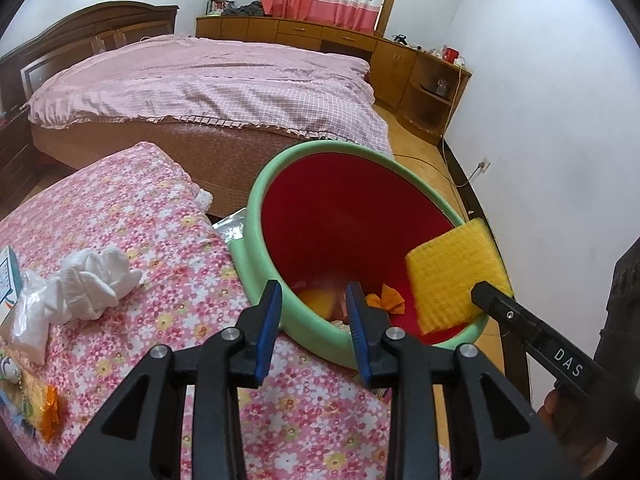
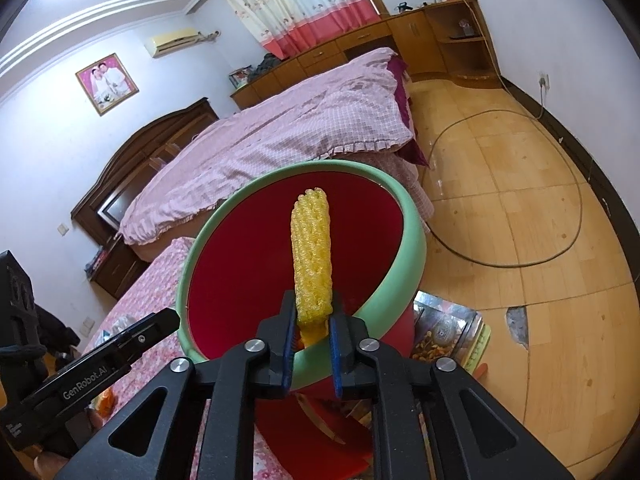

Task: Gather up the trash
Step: 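Open both tools to drop the foam nets into the bucket, then move both open tools back toward the items on the bed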

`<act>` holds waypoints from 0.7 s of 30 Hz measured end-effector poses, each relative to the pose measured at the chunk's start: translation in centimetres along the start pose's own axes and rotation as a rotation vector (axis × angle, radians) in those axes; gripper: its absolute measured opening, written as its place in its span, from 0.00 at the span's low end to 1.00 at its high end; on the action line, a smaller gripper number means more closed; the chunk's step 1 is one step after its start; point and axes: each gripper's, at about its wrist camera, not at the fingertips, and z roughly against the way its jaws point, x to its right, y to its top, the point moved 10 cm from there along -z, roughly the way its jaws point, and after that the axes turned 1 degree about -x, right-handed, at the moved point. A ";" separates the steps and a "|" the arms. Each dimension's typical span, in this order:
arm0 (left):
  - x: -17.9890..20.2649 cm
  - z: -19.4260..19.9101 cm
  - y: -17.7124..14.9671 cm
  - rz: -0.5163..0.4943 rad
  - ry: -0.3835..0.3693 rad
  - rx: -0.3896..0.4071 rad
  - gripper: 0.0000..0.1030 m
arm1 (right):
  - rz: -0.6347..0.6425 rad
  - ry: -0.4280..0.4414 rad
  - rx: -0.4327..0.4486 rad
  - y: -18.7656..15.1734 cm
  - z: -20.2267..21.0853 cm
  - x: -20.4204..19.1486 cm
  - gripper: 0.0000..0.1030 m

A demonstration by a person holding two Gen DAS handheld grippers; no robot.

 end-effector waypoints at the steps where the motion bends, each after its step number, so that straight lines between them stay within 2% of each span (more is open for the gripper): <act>1: -0.2 0.1 0.0 0.004 0.001 0.000 0.32 | 0.001 0.002 0.000 0.0 0.0 -0.1 0.21; 5: -0.8 1.0 -0.2 0.020 0.006 0.005 0.32 | 0.007 0.008 -0.004 -0.1 0.1 -0.6 0.25; 15: -3.3 4.0 -0.9 0.073 0.037 0.026 0.32 | 0.024 0.033 0.005 -0.3 1.6 -2.0 0.27; 19: -4.9 5.4 -1.4 0.109 0.057 0.031 0.32 | 0.033 0.050 0.007 -0.6 2.2 -2.9 0.37; 21: -5.5 6.0 -1.6 0.122 0.070 0.037 0.32 | 0.042 0.059 0.004 -0.9 2.4 -3.5 0.38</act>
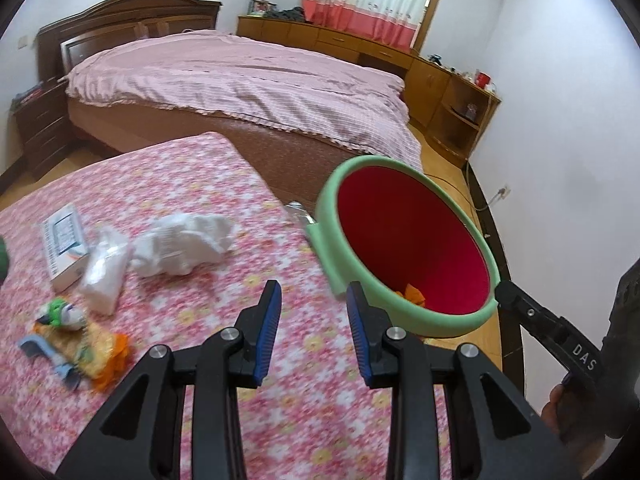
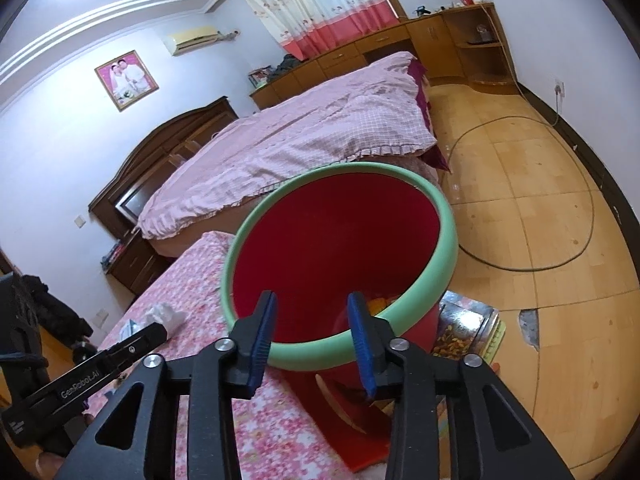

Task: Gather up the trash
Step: 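Move both open tools back toward the items on the bed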

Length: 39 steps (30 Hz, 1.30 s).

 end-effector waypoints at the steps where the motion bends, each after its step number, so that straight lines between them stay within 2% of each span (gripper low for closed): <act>1: -0.5 0.4 0.0 0.008 0.007 0.005 0.32 | 0.003 0.003 -0.002 -0.1 0.1 -0.2 0.38; 7: -3.6 2.6 -0.2 0.051 0.061 0.035 0.36 | 0.021 0.027 -0.010 -0.8 0.5 -1.7 0.43; 14: -7.4 4.5 -0.4 0.100 0.121 0.062 0.38 | 0.043 0.041 -0.030 -1.7 0.4 -3.5 0.53; 18: -9.6 5.4 -0.5 0.117 0.160 0.074 0.49 | 0.061 0.046 -0.045 -2.2 0.1 -4.5 0.55; 23: -12.3 6.0 -0.8 0.132 0.208 0.080 0.54 | 0.076 0.041 -0.060 -2.9 -0.3 -5.4 0.57; 27: -14.4 6.1 -1.1 0.141 0.247 0.076 0.63 | 0.086 0.037 -0.074 -3.4 -0.7 -5.9 0.58; 32: -16.2 5.5 -1.7 0.135 0.279 0.045 0.64 | 0.095 0.031 -0.090 -4.0 -1.3 -6.5 0.58; 39: -17.3 3.9 -2.3 0.137 0.283 0.012 0.64 | 0.112 0.021 -0.118 -4.7 -2.3 -7.1 0.58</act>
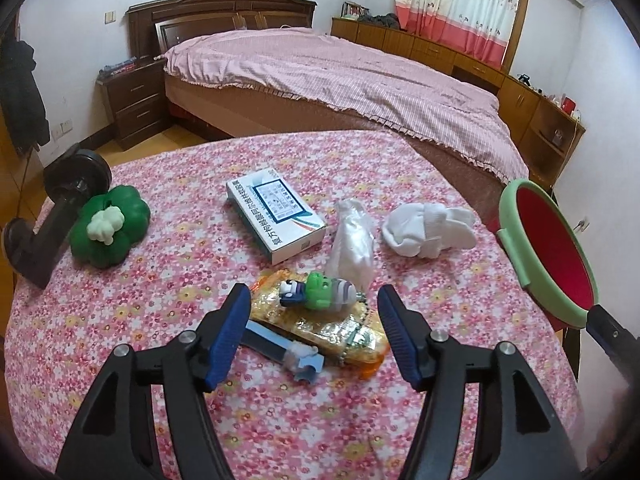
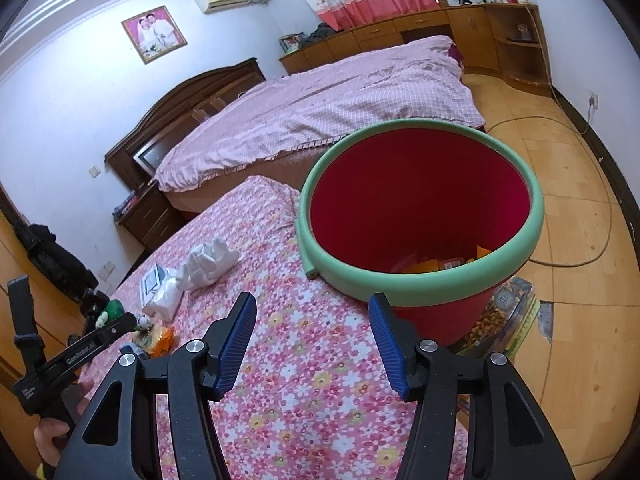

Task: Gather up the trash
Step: 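Move both open tools back toward the items on the bed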

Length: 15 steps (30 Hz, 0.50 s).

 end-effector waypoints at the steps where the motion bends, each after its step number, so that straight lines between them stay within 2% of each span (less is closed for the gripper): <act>1: 0.0 -0.2 0.0 0.001 -0.003 -0.003 0.64 | 0.003 -0.002 -0.003 -0.1 -0.1 -0.1 0.58; 13: -0.1 -1.7 -0.4 -0.001 -0.018 -0.006 0.63 | 0.020 -0.016 -0.037 -0.5 -1.5 -0.6 0.58; 15: 0.1 -1.7 -0.4 -0.010 -0.029 0.000 0.57 | 0.024 -0.016 -0.043 -0.6 -1.7 -0.9 0.58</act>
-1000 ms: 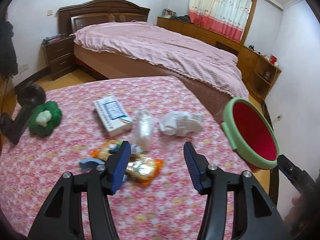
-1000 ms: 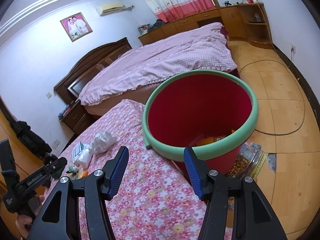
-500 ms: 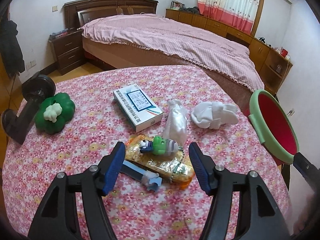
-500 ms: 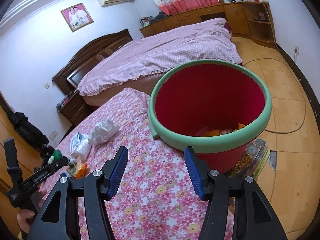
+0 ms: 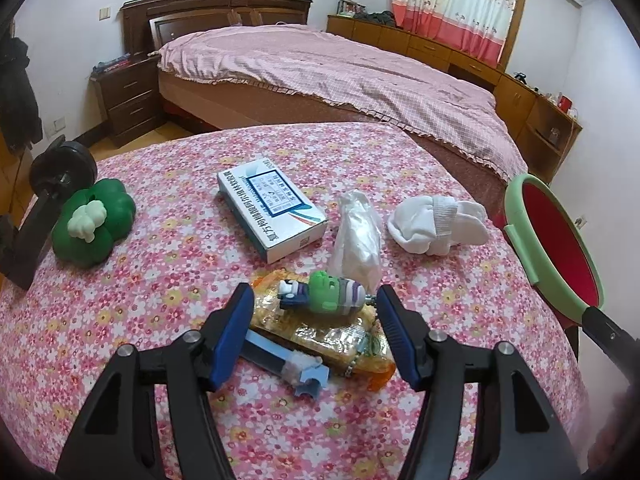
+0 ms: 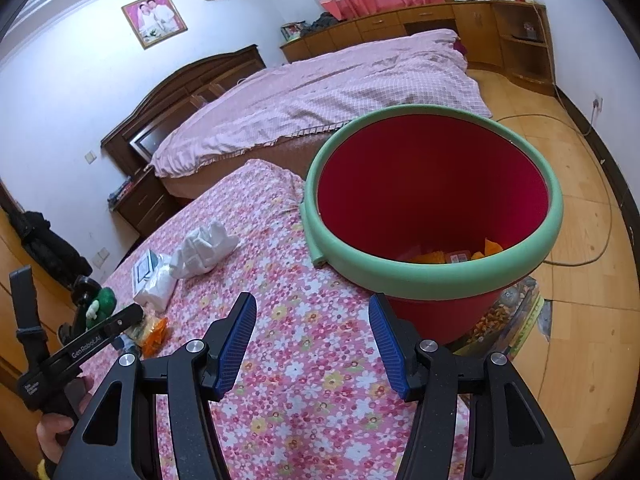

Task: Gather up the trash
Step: 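Move both open tools back toward the items on the bed, then grasp the green-headed toy with the left tool while the right tool grasps the plastic bag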

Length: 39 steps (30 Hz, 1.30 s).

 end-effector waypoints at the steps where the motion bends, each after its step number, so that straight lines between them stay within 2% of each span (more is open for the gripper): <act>1: 0.1 0.0 0.0 -0.005 -0.011 0.002 0.55 | 0.002 0.000 -0.002 0.0 -0.1 -0.1 0.58; 2: 0.3 0.0 0.0 -0.010 -0.022 0.005 0.51 | 0.005 0.000 -0.004 -0.1 -0.1 -0.3 0.58; 6: 0.8 0.2 0.0 -0.046 -0.013 0.025 0.49 | 0.020 -0.002 -0.012 -0.1 -0.4 -1.0 0.58; 8: 0.8 0.4 0.1 -0.053 -0.014 0.036 0.43 | 0.030 -0.002 -0.014 -0.1 -0.4 -1.4 0.58; 19: -1.9 2.4 1.6 0.032 -0.040 0.103 0.43 | 0.103 0.004 -0.030 -0.3 -1.3 -5.0 0.58; 26: -5.3 3.7 2.7 0.092 0.022 0.155 0.43 | 0.164 0.037 -0.053 -0.1 -2.8 -8.6 0.58; 39: -10.1 4.0 2.6 0.209 0.090 0.177 0.43 | 0.275 0.128 -0.137 -1.2 -7.6 -16.5 0.58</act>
